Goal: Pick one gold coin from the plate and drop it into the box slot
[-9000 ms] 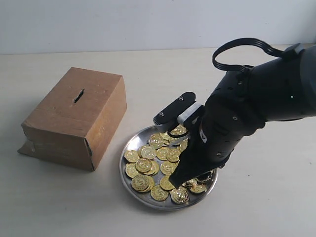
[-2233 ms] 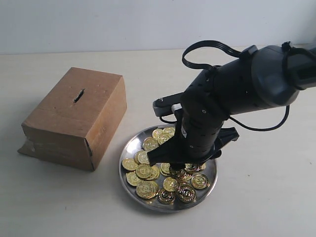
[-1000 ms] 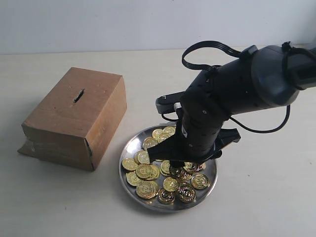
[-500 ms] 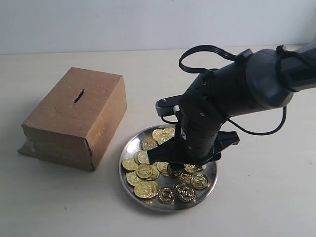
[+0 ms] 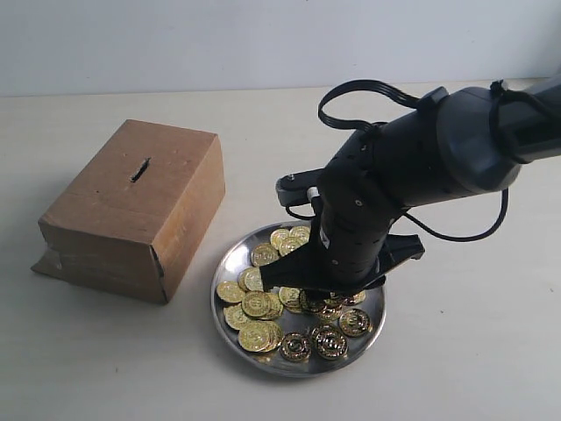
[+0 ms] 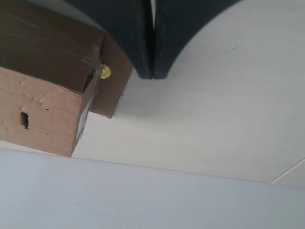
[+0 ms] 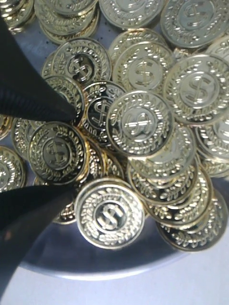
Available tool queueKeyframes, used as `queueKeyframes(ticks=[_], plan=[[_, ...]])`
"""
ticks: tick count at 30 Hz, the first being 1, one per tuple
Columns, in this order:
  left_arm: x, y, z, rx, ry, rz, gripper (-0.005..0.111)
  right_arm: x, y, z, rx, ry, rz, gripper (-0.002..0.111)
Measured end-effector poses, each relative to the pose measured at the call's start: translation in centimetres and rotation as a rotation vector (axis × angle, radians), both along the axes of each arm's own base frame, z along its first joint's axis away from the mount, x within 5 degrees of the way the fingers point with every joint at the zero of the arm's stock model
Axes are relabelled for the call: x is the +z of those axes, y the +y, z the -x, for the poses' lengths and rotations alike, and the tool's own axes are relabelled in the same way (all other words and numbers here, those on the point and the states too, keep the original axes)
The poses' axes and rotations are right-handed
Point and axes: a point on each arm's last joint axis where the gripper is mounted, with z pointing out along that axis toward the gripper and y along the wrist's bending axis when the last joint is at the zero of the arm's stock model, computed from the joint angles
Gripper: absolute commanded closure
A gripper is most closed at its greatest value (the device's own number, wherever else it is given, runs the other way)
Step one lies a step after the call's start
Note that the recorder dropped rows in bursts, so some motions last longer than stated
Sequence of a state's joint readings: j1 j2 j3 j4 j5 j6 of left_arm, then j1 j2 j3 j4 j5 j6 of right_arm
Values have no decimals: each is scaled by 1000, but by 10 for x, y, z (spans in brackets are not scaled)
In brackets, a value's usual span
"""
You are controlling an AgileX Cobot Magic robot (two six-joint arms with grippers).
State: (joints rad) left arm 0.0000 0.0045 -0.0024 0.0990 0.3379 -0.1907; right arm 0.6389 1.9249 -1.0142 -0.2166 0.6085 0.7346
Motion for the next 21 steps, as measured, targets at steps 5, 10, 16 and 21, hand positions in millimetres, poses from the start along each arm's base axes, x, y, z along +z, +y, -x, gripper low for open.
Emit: queueKeyframes(ticks=[5,10,16,21], plan=[[0,0,0,0,0,0,107,0,0,0,0,-1,-1,82],[0,0,0,0,0,0,107,4,0,0,13,-10,-5,83],[0,0,0,0,0,0,107,34,0,2,109,-72,-47,83],[0,0,0,0,0,0,107,62,1,10,298,-105,-86,83]])
